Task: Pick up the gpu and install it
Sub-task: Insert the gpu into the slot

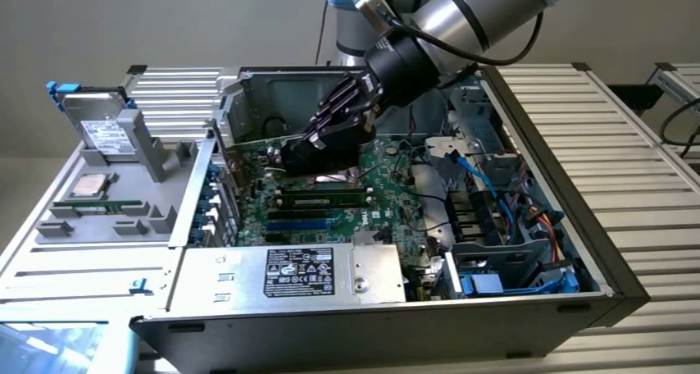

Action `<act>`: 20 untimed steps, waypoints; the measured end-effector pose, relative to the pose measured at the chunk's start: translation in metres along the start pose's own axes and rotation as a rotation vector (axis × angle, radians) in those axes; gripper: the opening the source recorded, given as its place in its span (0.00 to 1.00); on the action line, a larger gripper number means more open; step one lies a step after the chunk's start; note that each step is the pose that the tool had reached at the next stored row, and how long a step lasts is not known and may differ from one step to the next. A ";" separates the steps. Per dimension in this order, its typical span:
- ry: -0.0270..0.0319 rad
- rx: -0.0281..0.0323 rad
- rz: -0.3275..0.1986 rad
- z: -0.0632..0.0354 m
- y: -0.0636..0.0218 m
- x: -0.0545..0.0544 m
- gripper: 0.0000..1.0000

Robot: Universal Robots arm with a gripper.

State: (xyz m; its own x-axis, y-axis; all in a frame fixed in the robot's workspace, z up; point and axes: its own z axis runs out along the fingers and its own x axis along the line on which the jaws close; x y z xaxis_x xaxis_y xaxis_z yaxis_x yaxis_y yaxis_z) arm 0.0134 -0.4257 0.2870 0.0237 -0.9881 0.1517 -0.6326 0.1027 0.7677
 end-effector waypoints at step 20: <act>0.0153 -0.0982 -0.061 -0.0053 -0.0190 -0.001 0.28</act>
State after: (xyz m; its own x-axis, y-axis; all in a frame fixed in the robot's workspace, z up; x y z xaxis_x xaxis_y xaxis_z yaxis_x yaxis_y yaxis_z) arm 0.0295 -0.4259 0.2755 0.0722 -0.9911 0.1117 -0.5507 0.0537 0.8329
